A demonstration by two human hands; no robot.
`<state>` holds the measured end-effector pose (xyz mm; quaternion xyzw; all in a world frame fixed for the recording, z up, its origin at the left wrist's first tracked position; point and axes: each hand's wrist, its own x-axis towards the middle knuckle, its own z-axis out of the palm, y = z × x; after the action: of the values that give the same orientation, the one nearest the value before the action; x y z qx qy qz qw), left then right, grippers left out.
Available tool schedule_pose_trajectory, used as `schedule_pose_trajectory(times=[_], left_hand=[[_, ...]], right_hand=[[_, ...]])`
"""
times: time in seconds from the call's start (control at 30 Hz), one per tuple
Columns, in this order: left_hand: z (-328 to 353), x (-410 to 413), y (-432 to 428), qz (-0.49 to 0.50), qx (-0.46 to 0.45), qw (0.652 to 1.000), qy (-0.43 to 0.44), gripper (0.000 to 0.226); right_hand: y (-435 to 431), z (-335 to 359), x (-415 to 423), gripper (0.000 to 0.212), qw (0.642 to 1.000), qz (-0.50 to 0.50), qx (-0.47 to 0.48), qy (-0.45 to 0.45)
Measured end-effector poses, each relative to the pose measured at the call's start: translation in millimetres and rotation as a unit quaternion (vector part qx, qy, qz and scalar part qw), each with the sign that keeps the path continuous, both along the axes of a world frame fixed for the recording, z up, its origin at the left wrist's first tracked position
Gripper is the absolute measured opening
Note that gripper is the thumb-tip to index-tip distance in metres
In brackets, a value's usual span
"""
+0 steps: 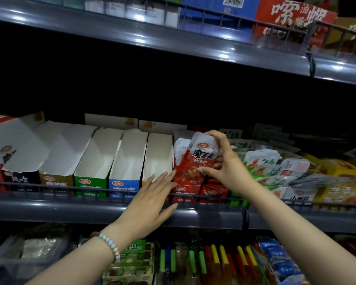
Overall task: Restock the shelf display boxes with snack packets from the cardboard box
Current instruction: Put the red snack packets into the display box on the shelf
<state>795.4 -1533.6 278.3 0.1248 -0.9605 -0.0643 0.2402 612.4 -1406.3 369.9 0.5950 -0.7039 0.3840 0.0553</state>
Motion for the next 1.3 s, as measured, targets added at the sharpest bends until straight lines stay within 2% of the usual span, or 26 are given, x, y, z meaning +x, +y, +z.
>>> schedule_pose_trajectory(times=[0.1,0.3,0.43,0.53,0.67,0.97,1.13,1.3], left_hand=[[0,-1,9,0.003,0.03,1.0,-0.001,0.068],[-4,1,11,0.031,0.004,0.999,-0.017,0.07],[3,0,15,0.025,0.024,0.999,0.018,0.068],[11,-8,17,0.031,0.006,0.999,0.026,0.072],[12,-15,18,0.04,0.01,0.998,0.039,0.073],[5,-6,21,0.058,0.022,0.998,-0.018,0.075],[11,2,24,0.063,0.017,0.998,-0.024,0.076],[7,23,25,0.061,0.023,0.998,0.006,0.082]], right_hand=[[0,1,-1,0.086,0.999,-0.021,0.017,0.038],[-11,-11,-1,0.09,0.993,-0.016,0.061,0.104],[-10,-12,-2,0.082,0.995,-0.006,0.041,0.095],[-9,-2,-4,0.072,0.995,-0.01,0.014,0.099],[-12,-8,-1,0.074,0.997,-0.002,0.035,0.07],[-12,-23,2,0.078,0.995,-0.03,0.055,0.076],[-2,-16,16,0.065,0.991,-0.083,0.03,0.104],[17,-23,46,0.068,0.992,-0.101,0.016,0.071]])
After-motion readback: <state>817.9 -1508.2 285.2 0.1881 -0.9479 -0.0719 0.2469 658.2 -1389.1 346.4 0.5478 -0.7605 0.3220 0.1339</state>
